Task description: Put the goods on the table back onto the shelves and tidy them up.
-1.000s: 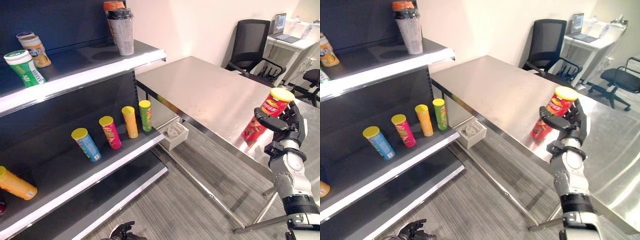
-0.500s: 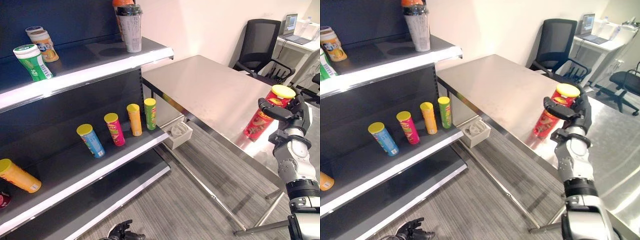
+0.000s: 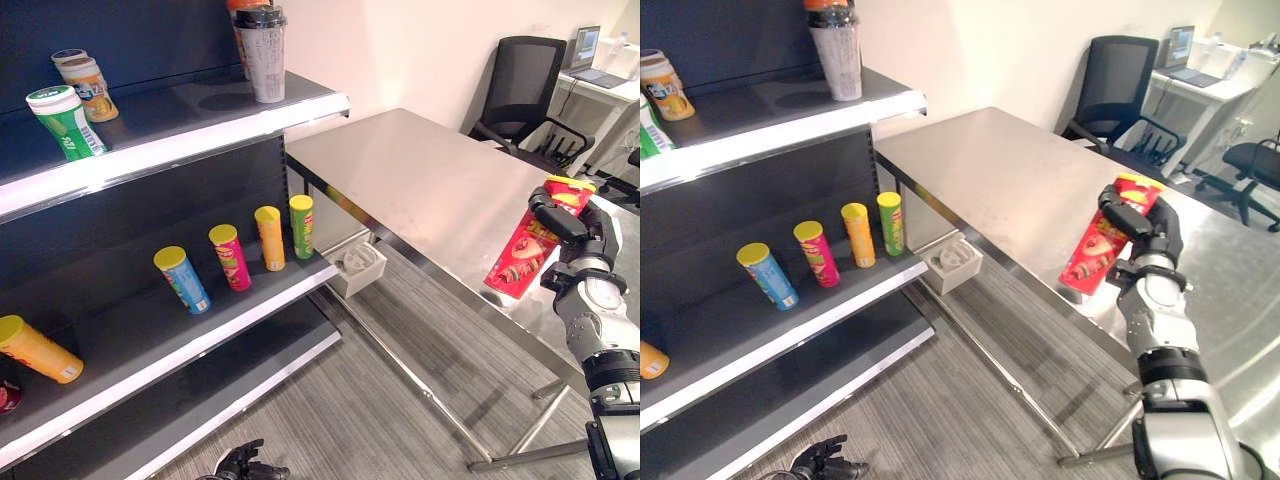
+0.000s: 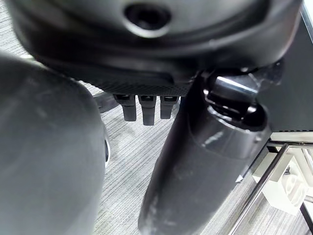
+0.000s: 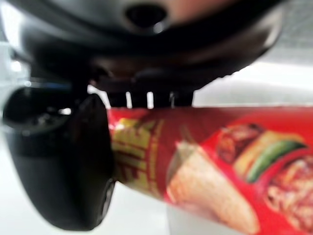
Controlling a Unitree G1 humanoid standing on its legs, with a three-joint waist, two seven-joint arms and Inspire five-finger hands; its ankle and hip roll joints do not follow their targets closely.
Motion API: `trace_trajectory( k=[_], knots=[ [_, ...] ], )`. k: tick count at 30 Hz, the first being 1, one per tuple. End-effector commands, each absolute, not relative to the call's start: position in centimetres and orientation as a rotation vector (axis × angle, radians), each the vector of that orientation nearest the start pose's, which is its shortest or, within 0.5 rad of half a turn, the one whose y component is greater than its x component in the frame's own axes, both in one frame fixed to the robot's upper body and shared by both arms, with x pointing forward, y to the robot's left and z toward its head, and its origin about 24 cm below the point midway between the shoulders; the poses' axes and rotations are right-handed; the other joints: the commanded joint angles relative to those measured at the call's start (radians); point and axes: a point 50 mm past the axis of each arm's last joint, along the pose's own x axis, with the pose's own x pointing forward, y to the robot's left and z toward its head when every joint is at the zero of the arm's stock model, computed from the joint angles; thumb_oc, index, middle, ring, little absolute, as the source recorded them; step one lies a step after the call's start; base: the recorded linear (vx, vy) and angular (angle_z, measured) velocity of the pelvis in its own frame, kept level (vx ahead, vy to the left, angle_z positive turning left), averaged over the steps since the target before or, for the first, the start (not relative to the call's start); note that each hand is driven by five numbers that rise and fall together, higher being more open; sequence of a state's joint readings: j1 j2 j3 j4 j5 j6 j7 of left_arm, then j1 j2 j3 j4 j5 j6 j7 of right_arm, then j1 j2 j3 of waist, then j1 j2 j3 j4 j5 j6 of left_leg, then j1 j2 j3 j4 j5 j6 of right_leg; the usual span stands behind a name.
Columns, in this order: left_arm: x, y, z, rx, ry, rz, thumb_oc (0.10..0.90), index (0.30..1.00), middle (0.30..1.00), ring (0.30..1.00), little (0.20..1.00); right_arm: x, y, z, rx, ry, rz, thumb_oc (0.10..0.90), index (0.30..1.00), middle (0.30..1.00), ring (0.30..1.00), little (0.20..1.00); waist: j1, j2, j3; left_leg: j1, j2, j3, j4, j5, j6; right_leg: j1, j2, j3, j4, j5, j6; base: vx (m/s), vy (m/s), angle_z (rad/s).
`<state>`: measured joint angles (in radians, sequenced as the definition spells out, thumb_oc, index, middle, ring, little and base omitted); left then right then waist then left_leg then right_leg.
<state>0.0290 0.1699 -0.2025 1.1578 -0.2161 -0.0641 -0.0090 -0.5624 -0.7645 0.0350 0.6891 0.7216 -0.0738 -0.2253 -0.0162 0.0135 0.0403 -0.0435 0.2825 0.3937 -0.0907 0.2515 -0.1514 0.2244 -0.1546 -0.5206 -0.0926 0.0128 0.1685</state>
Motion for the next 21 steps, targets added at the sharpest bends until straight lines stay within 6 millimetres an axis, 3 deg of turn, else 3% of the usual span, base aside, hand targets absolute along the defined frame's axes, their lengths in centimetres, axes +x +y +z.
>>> trace_trajectory(
  k=[1,10,14,15,20,21],
  knots=[
    [6.5,20.8,-16.9,0.167,1.234,0.002,0.800,0.900,0.900,0.900,0.900,32.5,-33.7,23.7,-0.060,-0.484,-0.464,0.400,0.300,0.300,0.300,0.300,0.029,0.001,-0.025,0.179,0.090,0.090,0.010,-0.036,-0.074,-0.041,0.111,0.054,0.038,-0.097,-0.117,0.00,0.000,0.00],
    [7.9,20.7,-16.7,0.184,1.192,0.033,0.800,0.900,0.900,0.900,0.900,26.5,-28.8,25.3,-0.198,-0.830,-0.335,0.400,0.300,0.300,0.300,0.300,0.001,0.016,-0.018,0.184,0.085,0.093,0.010,-0.055,-0.063,-0.048,0.099,0.060,0.052,-0.101,-0.112,0.00,0.000,0.00],
    [8.1,20.1,-16.8,0.183,1.176,0.044,0.800,0.900,0.900,0.900,0.900,23.8,-23.5,23.2,-0.238,-0.896,-0.165,0.400,0.300,0.300,0.300,0.300,-0.019,0.024,-0.014,0.197,0.087,0.108,0.012,-0.056,-0.058,-0.052,0.091,0.064,0.056,-0.092,-0.110,-0.03,0.013,-0.02],
    [8.0,20.1,-16.8,0.183,1.178,0.046,0.800,0.900,0.900,0.900,0.900,23.7,-23.4,23.1,-0.238,-0.895,-0.164,0.400,0.300,0.300,0.300,0.300,-0.020,0.024,-0.015,0.198,0.087,0.108,0.012,-0.056,-0.058,-0.052,0.091,0.065,0.057,-0.092,-0.110,-0.03,0.012,-0.02],
    [8.1,19.7,-16.7,0.165,1.153,0.063,0.800,0.900,0.900,0.900,0.900,21.9,-18.4,20.9,-0.189,-0.867,0.105,0.400,0.300,0.300,0.300,0.300,-0.037,0.030,-0.006,0.208,0.092,0.123,0.013,-0.052,-0.057,-0.057,0.086,0.071,0.059,-0.084,-0.108,-0.03,0.013,-0.02],
    [8.1,19.7,-16.8,0.164,1.154,0.065,0.800,0.900,0.900,0.900,0.900,21.9,-18.3,20.9,-0.188,-0.866,0.107,0.400,0.300,0.300,0.300,0.300,-0.038,0.030,-0.007,0.209,0.091,0.124,0.013,-0.052,-0.057,-0.057,0.086,0.071,0.059,-0.084,-0.108,-0.04,0.017,-0.06]
  ],
)
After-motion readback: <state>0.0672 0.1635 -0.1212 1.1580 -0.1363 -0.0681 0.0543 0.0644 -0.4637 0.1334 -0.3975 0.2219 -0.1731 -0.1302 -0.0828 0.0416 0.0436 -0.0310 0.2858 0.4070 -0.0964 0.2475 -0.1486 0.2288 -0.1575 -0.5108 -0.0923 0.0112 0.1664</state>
